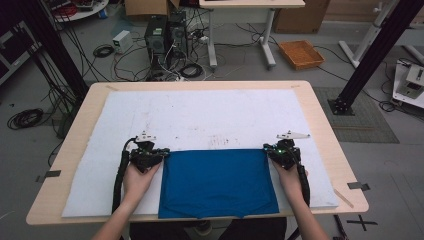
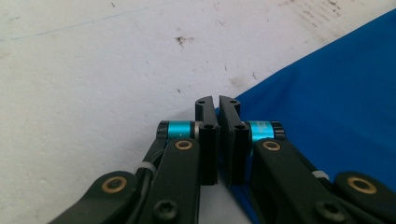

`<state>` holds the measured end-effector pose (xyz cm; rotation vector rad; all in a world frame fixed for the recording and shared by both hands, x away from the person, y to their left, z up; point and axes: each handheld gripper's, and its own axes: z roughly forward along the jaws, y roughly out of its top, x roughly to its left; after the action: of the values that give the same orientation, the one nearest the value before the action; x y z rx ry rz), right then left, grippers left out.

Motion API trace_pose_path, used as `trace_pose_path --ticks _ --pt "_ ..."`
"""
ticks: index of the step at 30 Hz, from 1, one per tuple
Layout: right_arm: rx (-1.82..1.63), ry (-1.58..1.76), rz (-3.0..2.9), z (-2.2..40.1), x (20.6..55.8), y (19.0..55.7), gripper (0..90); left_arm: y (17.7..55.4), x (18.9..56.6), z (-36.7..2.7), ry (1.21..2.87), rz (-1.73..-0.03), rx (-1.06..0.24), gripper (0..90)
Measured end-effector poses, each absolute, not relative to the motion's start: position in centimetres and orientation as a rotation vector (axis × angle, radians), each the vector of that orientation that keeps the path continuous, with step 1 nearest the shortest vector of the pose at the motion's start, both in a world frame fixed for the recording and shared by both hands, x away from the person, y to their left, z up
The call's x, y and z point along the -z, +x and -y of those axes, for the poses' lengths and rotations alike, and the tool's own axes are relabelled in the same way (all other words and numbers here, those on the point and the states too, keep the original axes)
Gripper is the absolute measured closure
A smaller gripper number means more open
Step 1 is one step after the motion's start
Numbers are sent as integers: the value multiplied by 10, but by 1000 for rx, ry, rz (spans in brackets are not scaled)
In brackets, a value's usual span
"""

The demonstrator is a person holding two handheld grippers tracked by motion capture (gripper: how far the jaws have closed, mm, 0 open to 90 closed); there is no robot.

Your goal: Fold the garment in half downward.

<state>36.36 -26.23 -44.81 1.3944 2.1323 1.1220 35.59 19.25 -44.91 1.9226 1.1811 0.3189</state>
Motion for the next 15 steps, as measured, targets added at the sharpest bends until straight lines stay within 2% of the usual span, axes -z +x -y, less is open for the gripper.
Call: trace_pose_path --ticks 15 --pt "-1100 1366 -2111 268 441 397 877 394 441 -183 1904 -1175 -395 866"
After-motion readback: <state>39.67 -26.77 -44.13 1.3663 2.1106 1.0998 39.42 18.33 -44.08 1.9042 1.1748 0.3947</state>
